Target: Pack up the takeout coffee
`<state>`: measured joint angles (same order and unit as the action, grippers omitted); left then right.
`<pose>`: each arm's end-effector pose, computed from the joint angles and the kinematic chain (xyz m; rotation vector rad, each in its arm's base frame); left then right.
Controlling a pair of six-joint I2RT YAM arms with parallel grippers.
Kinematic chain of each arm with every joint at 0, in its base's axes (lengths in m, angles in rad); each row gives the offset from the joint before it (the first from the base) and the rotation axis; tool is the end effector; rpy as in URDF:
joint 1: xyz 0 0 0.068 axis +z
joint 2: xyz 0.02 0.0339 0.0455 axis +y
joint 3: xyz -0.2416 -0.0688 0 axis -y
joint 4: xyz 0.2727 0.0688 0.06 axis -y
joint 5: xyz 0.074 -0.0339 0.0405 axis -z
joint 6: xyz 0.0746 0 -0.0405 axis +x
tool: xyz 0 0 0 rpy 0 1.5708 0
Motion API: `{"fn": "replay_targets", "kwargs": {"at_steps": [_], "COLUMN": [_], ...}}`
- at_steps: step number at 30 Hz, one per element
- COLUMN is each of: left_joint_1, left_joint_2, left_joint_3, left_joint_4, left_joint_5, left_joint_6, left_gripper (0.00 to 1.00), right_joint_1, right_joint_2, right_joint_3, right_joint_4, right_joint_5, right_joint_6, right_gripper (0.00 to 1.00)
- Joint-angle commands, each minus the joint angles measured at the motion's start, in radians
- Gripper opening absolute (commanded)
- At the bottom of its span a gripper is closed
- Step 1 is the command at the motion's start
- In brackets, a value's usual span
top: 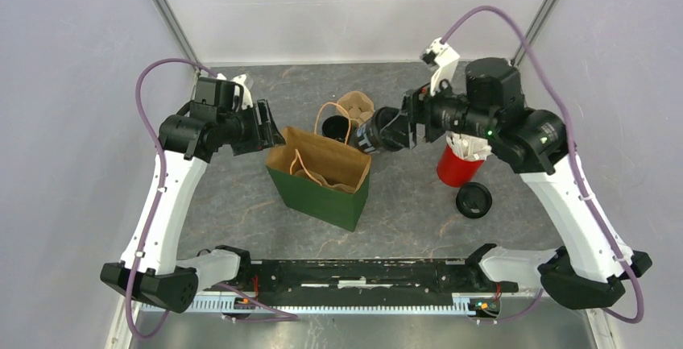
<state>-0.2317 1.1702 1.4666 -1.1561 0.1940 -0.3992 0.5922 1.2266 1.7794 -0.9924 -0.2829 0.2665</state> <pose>0.2548 -0.0749 0.3615 -0.1179 2.4741 -0.5141 0.2131 0.1685 0.4732 -0.5235 2.0247 0.8200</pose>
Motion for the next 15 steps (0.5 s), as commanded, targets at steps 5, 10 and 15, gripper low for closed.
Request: {"fn": "replay_targets", "kwargs": {"at_steps": [5, 10, 15], "left_joint_1": [-0.004, -0.006, -0.006], "left_joint_2": [0.008, -0.002, -0.039], "left_joint_3": [-0.012, -0.032, -0.081], "left_joint_4": [0.064, 0.076, 0.152], "left_joint_5": [0.070, 0.130, 0.234], "left_joint_6": [0.027, 0.024, -0.006], "left_gripper": [0.59, 0.33, 0.17], "right_joint_1": [0.238, 0.271, 0.289], "right_joint_2": [-0.014, 0.020, 0.087], "right_joint_3": [-0.164, -0.198, -0.217], "right_joint_4": [0.264, 0.333, 0.358], "right_joint_5": [0.017, 0.092, 0.122], "right_joint_6": [0.184, 0.137, 0.054], "right_gripper": [0.66, 0.65, 0.65]}}
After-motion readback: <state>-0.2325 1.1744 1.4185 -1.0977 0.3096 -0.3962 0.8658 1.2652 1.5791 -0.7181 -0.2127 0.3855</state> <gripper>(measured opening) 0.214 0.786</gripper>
